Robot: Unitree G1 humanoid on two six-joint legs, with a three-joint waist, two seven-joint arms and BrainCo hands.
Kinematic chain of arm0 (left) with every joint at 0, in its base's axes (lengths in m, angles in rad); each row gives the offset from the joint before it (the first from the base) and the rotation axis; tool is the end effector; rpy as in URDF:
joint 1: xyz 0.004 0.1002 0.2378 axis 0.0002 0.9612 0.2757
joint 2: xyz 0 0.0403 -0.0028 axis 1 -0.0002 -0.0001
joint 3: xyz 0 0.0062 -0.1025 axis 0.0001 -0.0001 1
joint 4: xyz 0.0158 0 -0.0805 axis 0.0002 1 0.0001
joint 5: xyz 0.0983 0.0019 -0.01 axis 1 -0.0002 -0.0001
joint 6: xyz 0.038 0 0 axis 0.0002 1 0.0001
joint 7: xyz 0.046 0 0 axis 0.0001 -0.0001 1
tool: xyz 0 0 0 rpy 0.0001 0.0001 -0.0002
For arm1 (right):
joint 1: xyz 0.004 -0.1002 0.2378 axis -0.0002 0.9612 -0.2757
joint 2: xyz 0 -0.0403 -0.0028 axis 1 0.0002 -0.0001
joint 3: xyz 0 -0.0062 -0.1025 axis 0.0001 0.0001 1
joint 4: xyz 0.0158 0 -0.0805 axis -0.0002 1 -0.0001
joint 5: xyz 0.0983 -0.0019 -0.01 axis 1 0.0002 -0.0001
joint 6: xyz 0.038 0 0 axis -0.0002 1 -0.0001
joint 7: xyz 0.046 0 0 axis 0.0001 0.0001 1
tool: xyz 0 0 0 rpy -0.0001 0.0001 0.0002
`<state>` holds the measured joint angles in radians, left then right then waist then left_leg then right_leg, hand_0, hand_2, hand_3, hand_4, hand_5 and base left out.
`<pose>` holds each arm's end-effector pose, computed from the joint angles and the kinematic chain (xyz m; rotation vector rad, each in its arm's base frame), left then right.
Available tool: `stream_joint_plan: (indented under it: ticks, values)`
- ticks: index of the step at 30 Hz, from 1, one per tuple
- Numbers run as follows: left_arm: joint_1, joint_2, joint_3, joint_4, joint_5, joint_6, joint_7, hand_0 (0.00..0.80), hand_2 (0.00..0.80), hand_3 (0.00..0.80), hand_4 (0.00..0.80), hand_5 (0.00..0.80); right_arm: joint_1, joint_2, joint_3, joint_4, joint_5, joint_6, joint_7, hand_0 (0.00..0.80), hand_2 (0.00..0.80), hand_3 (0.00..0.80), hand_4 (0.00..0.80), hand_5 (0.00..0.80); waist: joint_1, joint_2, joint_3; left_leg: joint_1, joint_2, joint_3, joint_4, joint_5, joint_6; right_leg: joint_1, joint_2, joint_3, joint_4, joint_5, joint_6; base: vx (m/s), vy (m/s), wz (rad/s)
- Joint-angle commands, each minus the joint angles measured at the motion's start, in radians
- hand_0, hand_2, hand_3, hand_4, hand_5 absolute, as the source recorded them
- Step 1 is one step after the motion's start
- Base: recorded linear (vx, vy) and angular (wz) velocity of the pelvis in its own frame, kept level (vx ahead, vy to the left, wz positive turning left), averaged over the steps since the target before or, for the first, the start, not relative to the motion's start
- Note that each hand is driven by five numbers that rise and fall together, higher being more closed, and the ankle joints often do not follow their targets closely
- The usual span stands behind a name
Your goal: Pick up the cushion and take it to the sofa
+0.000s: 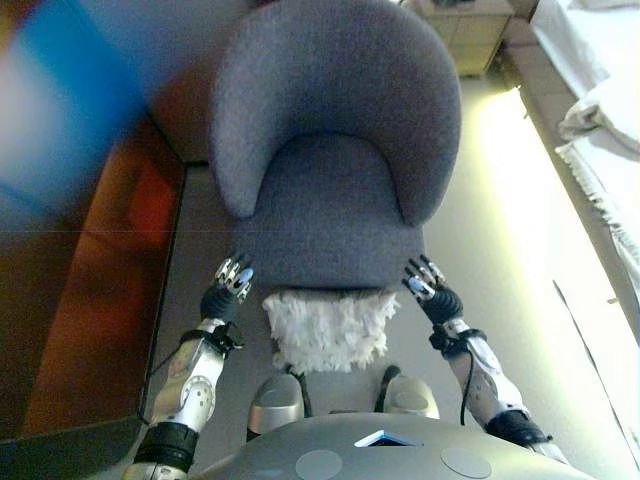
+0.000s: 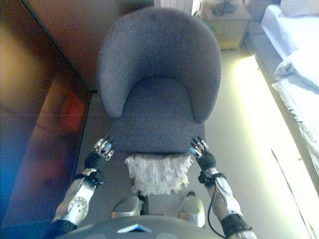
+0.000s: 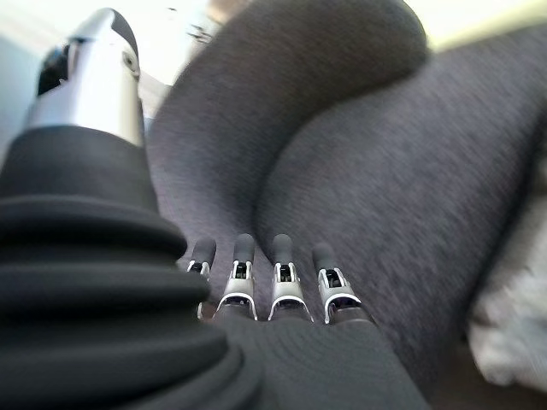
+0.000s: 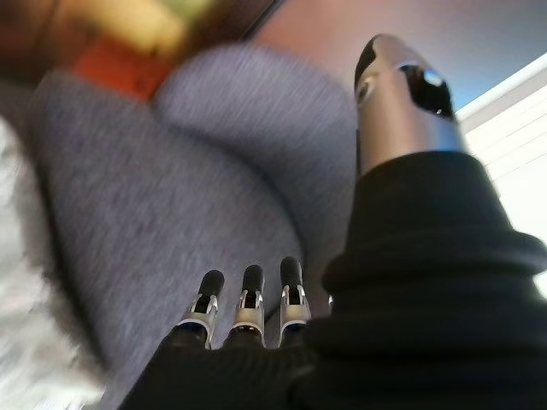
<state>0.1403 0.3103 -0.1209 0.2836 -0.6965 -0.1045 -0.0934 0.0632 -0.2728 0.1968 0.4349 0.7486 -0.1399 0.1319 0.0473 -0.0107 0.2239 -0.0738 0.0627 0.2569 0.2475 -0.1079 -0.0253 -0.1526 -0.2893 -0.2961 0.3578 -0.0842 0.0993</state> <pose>0.1547 0.2093 -0.0200 -0.3786 0.3134 0.0217 0.1624 -0.1929 -0.0359 0.4441 0.3664 0.0261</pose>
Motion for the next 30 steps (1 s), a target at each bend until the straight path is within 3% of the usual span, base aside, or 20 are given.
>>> stream_joint_plan:
  ticks: [1,5,9,13,17,22,30]
  values:
    - [-0.059,0.077,-0.020,-0.032,0.093,-0.086,0.080,0.000,0.000,0.000,0.000,0.000,-0.072,0.014,-0.003,-0.014,-0.048,-0.073,-0.057,0.000,0.000,0.000,0.000,0.000,0.019,-0.022,0.092,-0.107,0.026,-0.031,0.213,-0.124,0.033,-0.067,-0.153,0.064,0.093,0.185,0.080,-0.208,-0.113,0.08]
    - [-0.206,0.101,-0.081,0.036,0.071,-0.154,0.152,0.000,0.000,0.000,0.000,0.000,-0.199,-0.031,0.014,0.054,-0.004,-0.101,-0.061,0.000,0.000,0.000,0.000,0.000,0.000,-0.013,0.172,-0.281,0.053,-0.066,0.313,-0.120,0.013,-0.189,-0.117,0.104,0.033,0.153,0.072,-0.304,-0.127,0.20]
    - [-0.343,0.093,-0.138,0.096,0.071,-0.193,0.234,0.000,0.000,0.000,0.000,0.000,-0.363,-0.091,0.031,0.103,-0.009,-0.068,-0.093,0.000,0.000,0.000,0.000,0.000,-0.003,0.019,0.246,-0.452,0.107,-0.083,0.456,-0.153,-0.026,-0.335,-0.113,0.108,0.193,0.057,0.067,-0.224,-0.097,0.07]
    - [-0.402,0.072,-0.144,0.140,0.067,-0.222,0.265,0.000,0.000,0.000,0.000,0.000,-0.446,-0.145,0.029,0.121,-0.021,-0.039,-0.146,0.000,0.000,0.000,0.000,0.000,-0.009,0.042,0.288,-0.590,0.107,-0.107,0.557,-0.172,-0.022,-0.514,-0.126,0.144,0.379,-0.008,0.044,-0.126,-0.037,0.13]
    - [-0.446,0.063,-0.148,0.185,0.110,-0.242,0.292,0.000,0.000,0.000,0.000,0.000,-0.518,-0.173,0.025,0.173,-0.038,-0.047,-0.174,0.000,0.000,0.000,0.000,0.000,-0.012,0.060,0.296,-0.708,0.097,-0.126,0.642,-0.194,-0.017,-0.649,-0.122,0.176,0.488,-0.040,0.036,-0.079,-0.030,0.17]
    - [-0.529,0.055,-0.155,0.262,0.127,-0.235,0.330,0.000,0.000,0.000,0.000,0.000,-0.646,-0.242,0.023,0.279,-0.066,-0.006,-0.206,0.000,0.000,0.000,0.000,0.000,-0.016,0.087,0.296,-0.869,0.094,-0.151,0.778,-0.230,-0.007,-0.825,-0.110,0.226,0.634,-0.087,0.027,-0.034,0.003,0.04]
    - [-0.638,0.067,-0.123,0.400,-0.023,-0.207,0.281,0.000,0.000,0.000,0.000,0.000,-0.809,-0.311,0.071,0.425,-0.114,0.073,-0.146,0.000,0.000,0.000,0.000,0.000,-0.034,0.108,0.296,-1.079,0.118,-0.165,0.968,-0.268,0.003,-1.032,-0.086,0.283,0.797,-0.144,0.012,-0.005,0.003,-0.02]
